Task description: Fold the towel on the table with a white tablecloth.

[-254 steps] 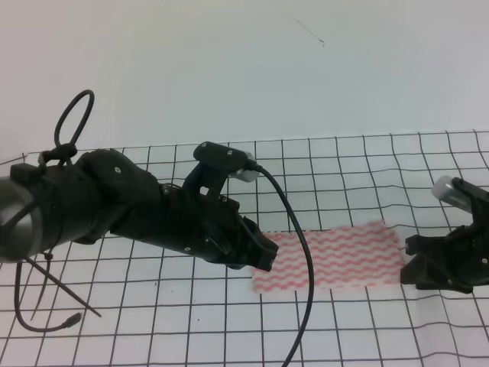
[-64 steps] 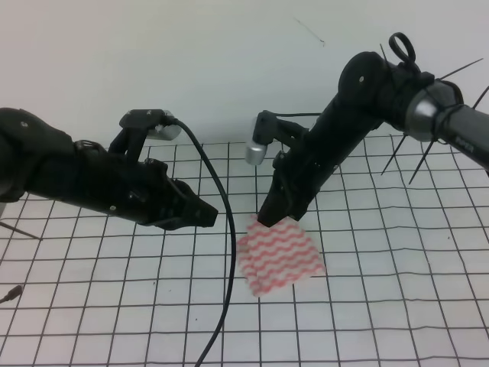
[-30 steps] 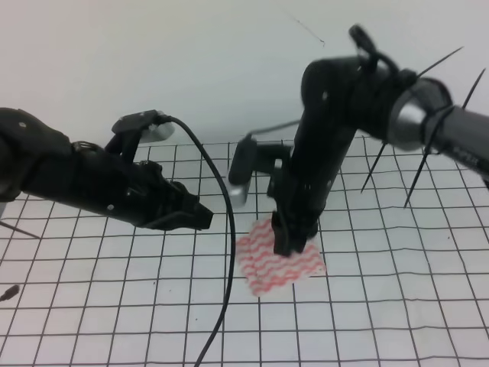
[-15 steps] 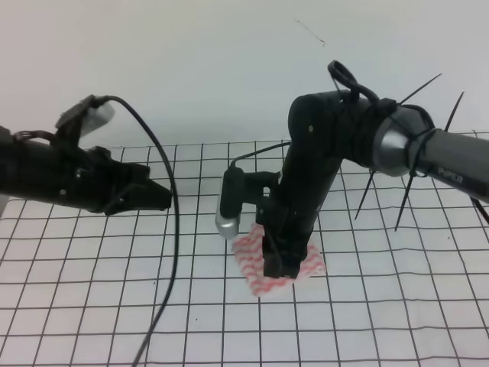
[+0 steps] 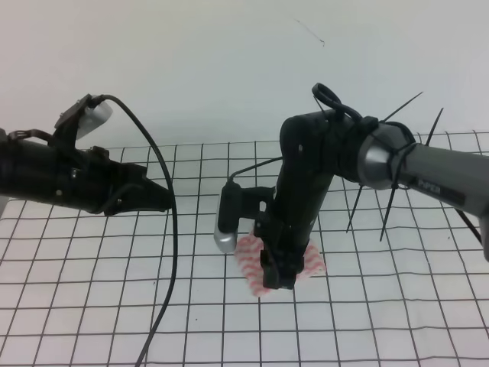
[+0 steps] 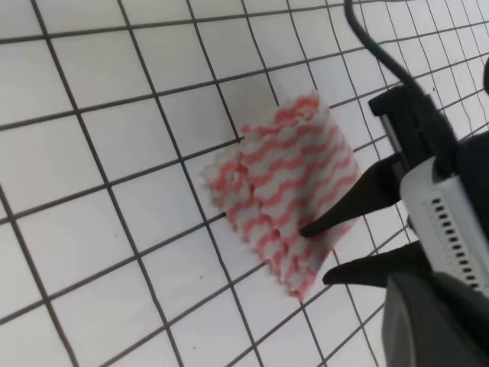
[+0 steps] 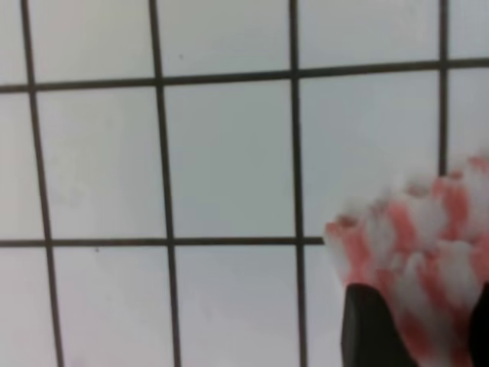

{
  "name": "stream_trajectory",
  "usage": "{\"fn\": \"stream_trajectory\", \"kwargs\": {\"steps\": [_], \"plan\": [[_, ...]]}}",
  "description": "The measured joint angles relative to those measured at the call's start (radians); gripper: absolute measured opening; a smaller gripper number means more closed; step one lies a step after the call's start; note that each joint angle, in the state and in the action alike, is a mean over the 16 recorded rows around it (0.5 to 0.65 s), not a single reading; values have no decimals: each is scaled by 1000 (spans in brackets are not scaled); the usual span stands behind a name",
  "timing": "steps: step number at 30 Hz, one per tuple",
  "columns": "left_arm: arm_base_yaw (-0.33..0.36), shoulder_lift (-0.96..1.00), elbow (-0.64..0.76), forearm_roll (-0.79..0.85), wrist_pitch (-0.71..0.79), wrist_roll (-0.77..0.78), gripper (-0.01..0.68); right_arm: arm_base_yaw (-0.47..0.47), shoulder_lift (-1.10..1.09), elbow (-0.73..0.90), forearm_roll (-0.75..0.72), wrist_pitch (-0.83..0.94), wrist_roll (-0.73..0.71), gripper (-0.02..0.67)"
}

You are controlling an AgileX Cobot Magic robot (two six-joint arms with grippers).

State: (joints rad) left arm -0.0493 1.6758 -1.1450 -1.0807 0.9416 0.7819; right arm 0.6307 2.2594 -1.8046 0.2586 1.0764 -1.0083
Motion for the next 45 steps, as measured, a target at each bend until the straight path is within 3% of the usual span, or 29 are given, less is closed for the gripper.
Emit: {"fn": "stream_trajectory", "kwargs": {"steps": [6, 22, 39, 45], "plan": [[0, 0, 0, -2, 7, 9, -1, 0, 13, 0, 7, 6, -2, 268], [0, 0, 0, -5, 20, 11, -1, -1, -24, -1, 5, 33, -5, 47], [0, 0, 0, -13, 29, 19, -1, -2, -68, -4, 176, 40, -68, 43], [0, 0, 0, -14, 32, 23, -1, -2, -36, -3, 229, 28, -79, 96]]}}
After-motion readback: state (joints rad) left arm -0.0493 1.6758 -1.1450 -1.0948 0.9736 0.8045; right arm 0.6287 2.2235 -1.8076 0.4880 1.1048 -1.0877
